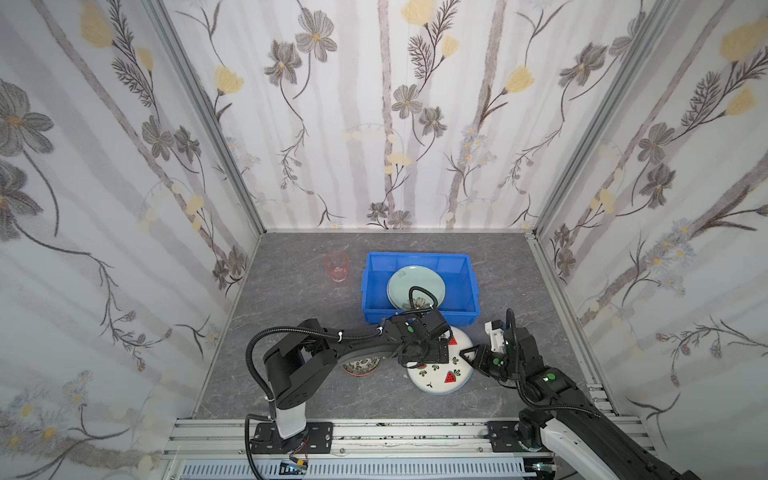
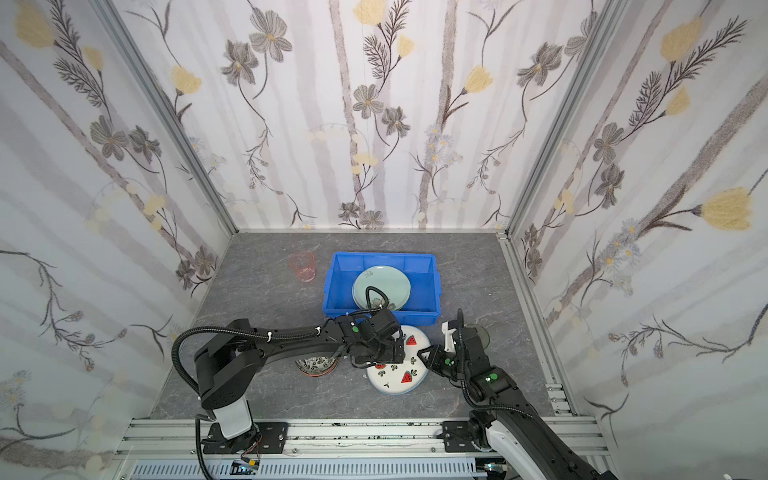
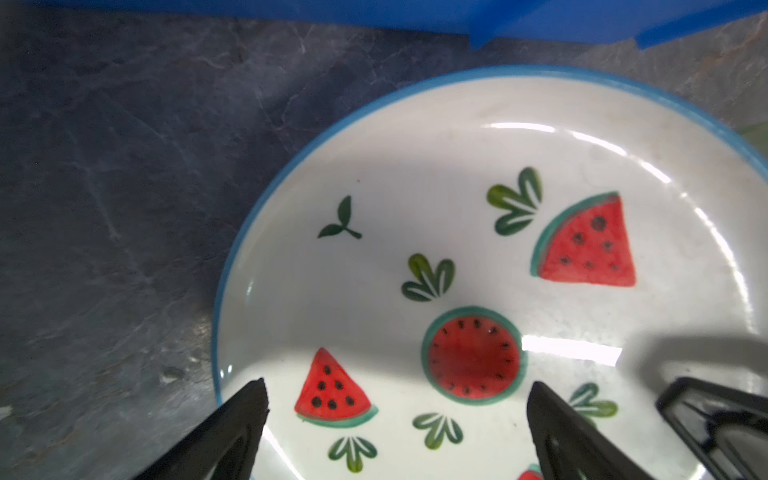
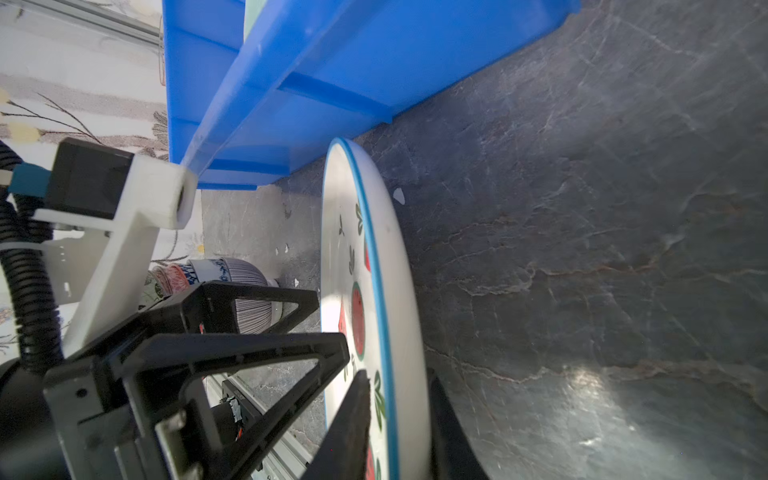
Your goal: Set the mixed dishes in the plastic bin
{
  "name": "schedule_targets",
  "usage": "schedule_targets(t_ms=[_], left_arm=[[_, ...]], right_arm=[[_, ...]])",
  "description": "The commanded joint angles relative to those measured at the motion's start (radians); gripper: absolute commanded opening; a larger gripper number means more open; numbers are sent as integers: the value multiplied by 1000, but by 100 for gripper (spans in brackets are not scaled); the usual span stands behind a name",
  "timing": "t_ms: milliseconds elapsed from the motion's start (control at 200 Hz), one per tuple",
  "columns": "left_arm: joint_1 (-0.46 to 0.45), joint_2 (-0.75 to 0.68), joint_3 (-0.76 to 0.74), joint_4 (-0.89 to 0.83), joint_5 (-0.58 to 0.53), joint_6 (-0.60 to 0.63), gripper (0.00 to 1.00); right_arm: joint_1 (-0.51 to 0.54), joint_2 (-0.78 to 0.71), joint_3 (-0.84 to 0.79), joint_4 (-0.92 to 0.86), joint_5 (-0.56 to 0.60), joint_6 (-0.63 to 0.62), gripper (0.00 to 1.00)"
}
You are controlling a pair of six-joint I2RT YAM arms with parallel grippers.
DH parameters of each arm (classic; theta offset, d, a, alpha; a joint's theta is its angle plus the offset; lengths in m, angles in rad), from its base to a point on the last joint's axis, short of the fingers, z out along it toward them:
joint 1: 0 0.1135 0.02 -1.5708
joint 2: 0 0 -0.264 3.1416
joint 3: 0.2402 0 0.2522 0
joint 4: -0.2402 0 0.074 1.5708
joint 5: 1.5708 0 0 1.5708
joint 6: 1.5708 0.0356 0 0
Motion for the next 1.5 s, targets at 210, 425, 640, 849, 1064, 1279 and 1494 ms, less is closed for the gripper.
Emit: schedule_targets(t_ms=[210,425,640,849,1064,1279,1494], left_arm=[[12,-32,-20,19,-14,0,100],[14,-27,-26,19,-11,0,100],[17,-61,-28,18,-13,2,100],[33,-154,-39,17,-11,2,100],[82,-328,-72,17,-16,0,100],[135,-520,-88,17,-30,26,100],[242,-690,-154,14,-17,43,100]], right_arm=[[-2,-12,22,13,3,-12,8],[-5,0,21,24,0,-12,2],[-5,-7,38,-8,20,-28,0],[-5,-12,111,-126,67,-98,0],[-10,9,244,-285,49,-198,0],[-12,23,353,-321,-67,-223,0],[-21,113,543,-329,-96,-262,0]])
